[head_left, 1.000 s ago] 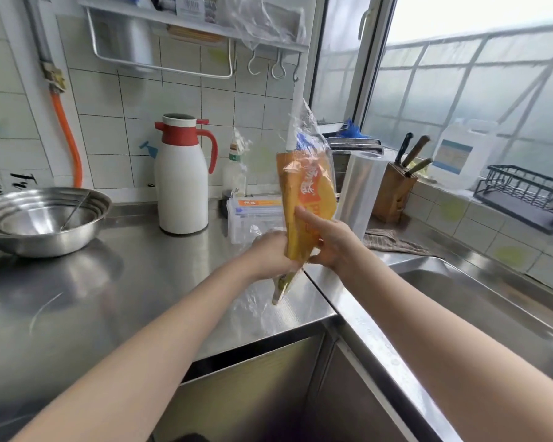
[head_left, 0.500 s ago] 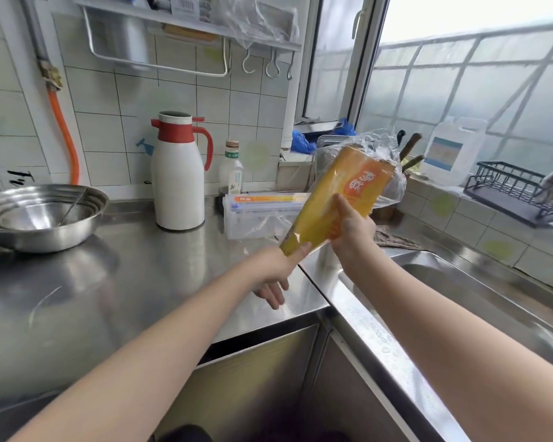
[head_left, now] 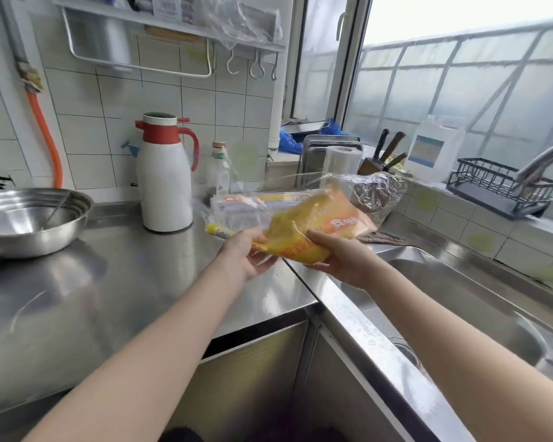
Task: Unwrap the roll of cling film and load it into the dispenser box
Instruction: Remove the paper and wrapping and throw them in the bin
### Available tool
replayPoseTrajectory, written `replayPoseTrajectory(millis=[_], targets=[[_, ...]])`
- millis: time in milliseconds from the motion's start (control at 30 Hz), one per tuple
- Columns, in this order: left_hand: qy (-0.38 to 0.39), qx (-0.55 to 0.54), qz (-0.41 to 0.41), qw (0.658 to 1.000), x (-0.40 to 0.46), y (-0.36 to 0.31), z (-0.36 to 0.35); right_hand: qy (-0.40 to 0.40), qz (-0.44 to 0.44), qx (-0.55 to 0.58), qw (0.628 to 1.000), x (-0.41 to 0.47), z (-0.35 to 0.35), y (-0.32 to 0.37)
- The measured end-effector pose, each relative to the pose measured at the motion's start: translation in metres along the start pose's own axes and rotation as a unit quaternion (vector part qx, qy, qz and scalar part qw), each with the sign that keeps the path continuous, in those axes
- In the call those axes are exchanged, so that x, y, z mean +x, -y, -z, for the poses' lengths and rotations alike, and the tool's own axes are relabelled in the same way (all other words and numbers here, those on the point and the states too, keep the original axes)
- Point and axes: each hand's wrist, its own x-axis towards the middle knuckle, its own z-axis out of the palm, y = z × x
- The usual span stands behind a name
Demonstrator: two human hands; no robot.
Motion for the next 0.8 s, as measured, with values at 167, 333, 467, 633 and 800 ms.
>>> replayPoseTrajectory(millis=[167,333,467,633,800], targets=[[0.009,0.298,-0.105,0.949,-0.002,0.023,0.002,0.076,-0.053,-0.205,0.974,-0.013,0.005,-0.01],[0.169,0.29,-0.019,0.942,-0.018,0.033,0.003,0.091,-0.107,-0.336,0.931,-0.017,0.008,-0.021],[0.3,0.245,0.034,0.921,-0.024,0.048,0.019,0.102,-0.152,-0.39,0.902,-0.025,0.011,-0.042],[0.067,0.397,-0.092,0.911,-0.016,0.095,0.019,0.066,-0.188,-0.508,0.838,-0.033,-0.009,-0.092],[0.018,0.546,-0.149,0.824,0.001,0.137,0.037,0.053,-0.255,-0.438,0.861,-0.046,0.008,-0.139]])
